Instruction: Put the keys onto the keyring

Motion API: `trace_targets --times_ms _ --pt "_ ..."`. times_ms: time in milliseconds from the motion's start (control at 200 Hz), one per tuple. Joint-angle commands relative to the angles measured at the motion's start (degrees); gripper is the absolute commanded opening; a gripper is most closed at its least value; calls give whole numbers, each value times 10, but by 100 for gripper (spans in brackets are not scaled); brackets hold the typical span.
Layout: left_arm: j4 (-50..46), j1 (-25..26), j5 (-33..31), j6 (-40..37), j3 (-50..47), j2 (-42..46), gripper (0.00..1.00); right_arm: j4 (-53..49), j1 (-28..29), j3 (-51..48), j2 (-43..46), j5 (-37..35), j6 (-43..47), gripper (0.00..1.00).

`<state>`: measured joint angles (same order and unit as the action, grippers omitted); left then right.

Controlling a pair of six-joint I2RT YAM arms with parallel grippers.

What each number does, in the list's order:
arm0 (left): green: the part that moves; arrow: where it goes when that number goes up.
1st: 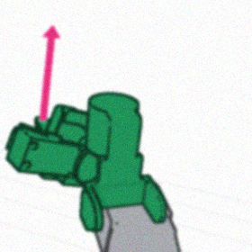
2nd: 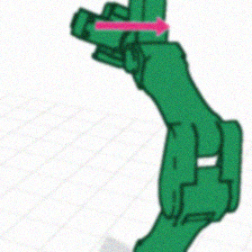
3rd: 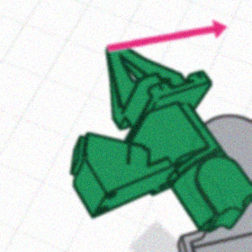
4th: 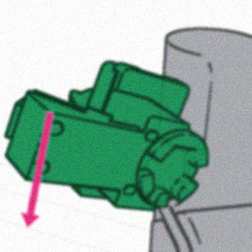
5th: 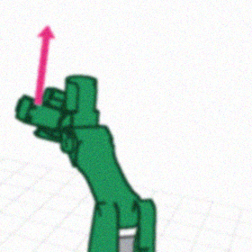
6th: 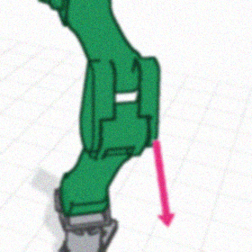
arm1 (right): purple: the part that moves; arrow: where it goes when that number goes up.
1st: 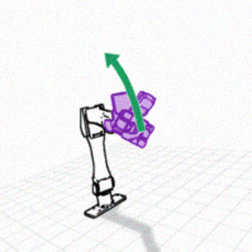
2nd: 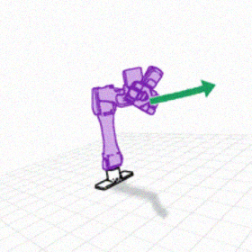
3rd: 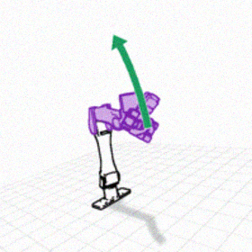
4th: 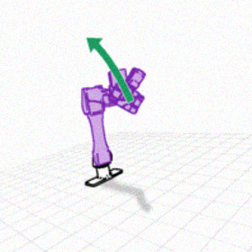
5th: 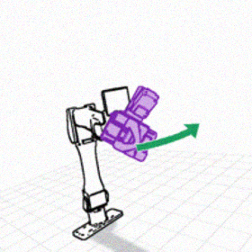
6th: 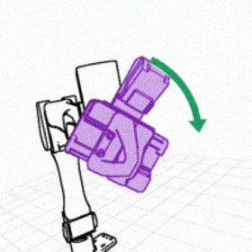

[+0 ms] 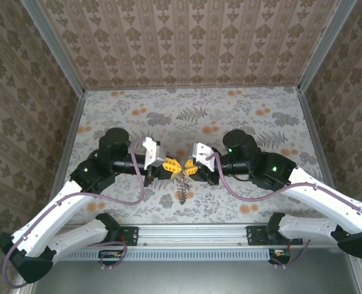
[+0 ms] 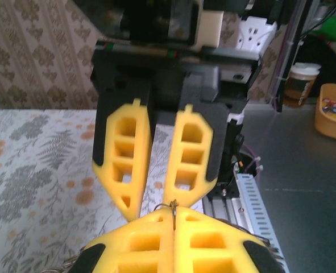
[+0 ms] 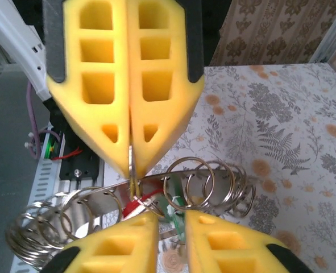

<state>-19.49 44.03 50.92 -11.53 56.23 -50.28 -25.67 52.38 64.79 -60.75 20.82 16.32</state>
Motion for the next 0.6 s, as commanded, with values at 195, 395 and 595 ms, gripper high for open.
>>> trace_targets --times_ms 195,395,595 --pt "68 -3 60 30 -13 10 0 58 0 -22 24 42 -14 7" --pt "82 -8 67 35 -22 10 0 70 0 -30 27 59 -22 3" --pt "92 -20 81 43 -26 20 0 64 -1 -47 54 21 -35 31"
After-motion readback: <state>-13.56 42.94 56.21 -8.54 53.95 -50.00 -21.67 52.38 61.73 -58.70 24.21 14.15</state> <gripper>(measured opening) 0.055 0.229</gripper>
